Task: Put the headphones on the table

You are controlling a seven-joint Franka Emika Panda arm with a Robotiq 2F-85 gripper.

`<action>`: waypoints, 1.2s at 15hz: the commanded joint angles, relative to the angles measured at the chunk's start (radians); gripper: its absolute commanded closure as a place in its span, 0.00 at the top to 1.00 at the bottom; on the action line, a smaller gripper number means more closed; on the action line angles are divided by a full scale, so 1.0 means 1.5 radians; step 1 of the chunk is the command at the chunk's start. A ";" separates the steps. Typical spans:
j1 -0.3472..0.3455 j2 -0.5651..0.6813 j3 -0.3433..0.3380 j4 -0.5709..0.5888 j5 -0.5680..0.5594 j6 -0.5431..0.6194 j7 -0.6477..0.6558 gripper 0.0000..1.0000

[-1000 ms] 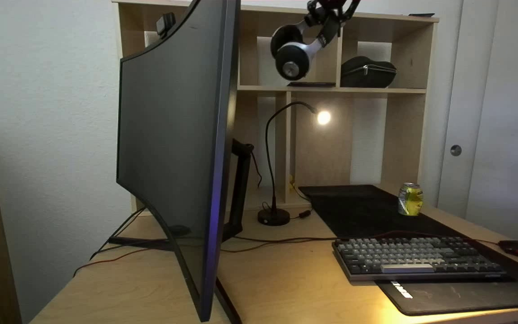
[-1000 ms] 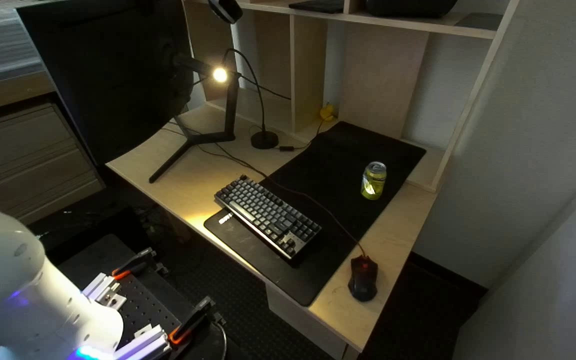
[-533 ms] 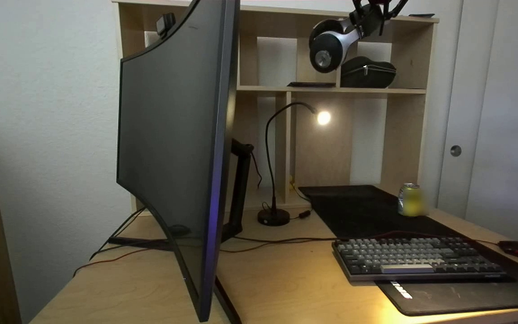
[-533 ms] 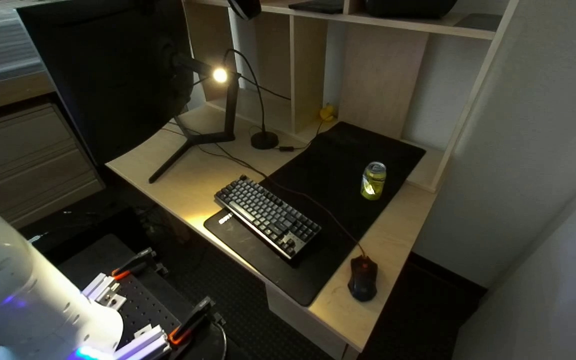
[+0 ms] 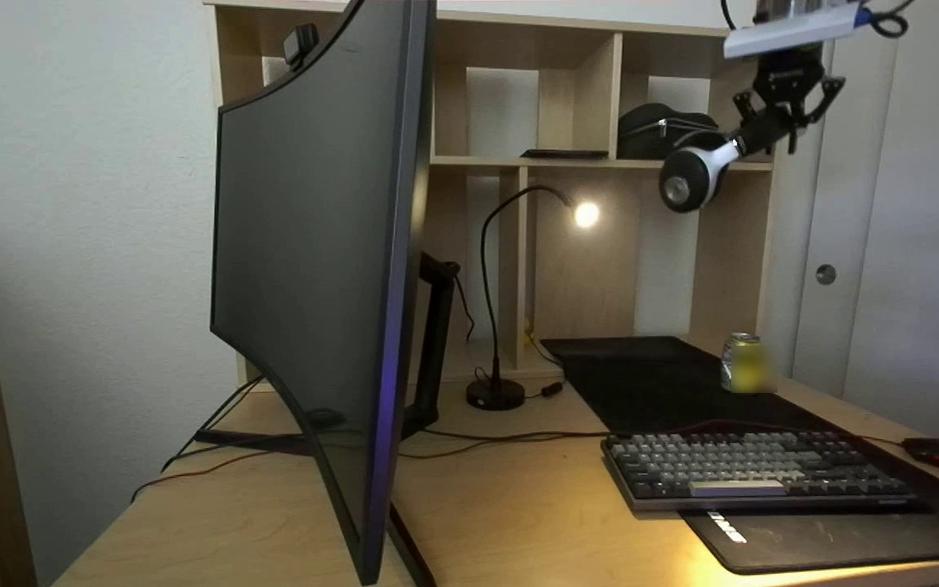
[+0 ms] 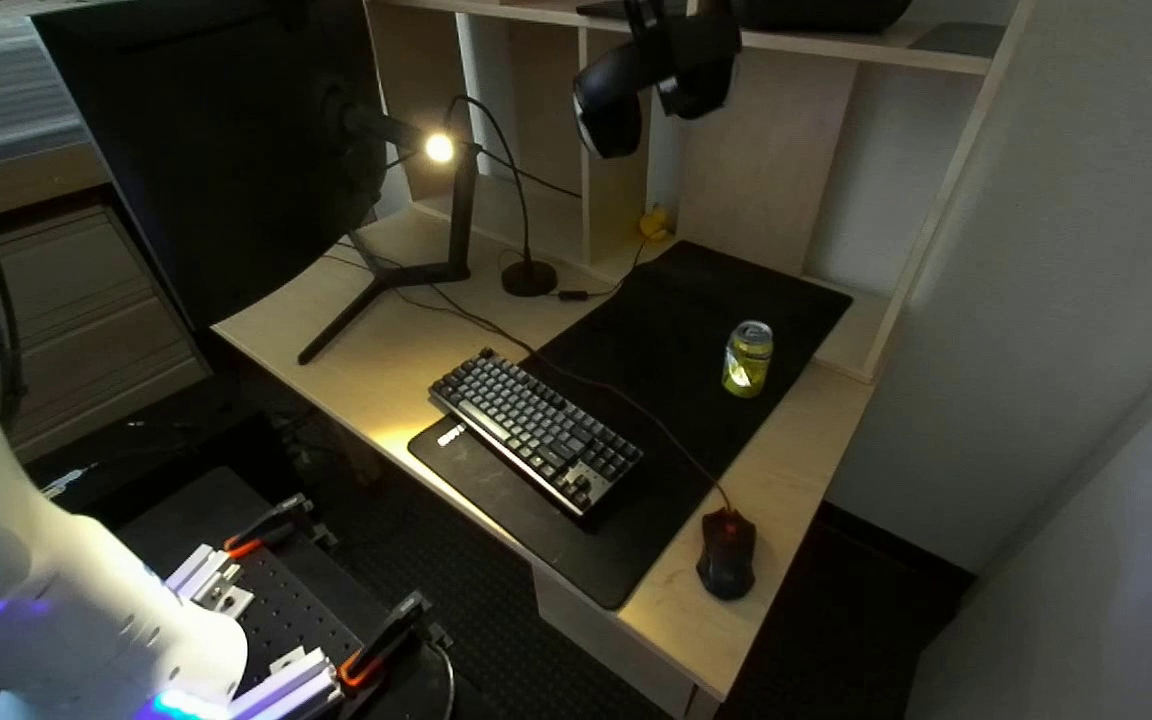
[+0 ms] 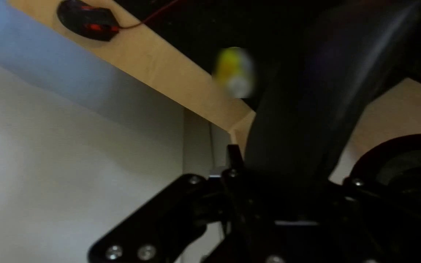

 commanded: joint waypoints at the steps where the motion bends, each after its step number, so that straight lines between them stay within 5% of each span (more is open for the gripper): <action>1: -0.014 0.018 -0.008 -0.004 0.003 -0.003 0.012 0.27; 3: -0.024 0.051 -0.023 -0.010 0.003 -0.001 0.028 0.27; 4: -0.025 0.059 -0.025 -0.009 0.003 -0.001 0.032 0.07; 14: 0.012 0.310 -0.017 0.192 0.080 -0.125 0.146 0.07; 15: 0.013 0.270 -0.026 0.109 0.060 -0.073 0.134 0.27; 17: 0.020 0.305 -0.025 0.153 0.067 -0.091 0.145 0.27; 18: 0.022 0.311 -0.025 0.164 0.067 -0.097 0.147 0.07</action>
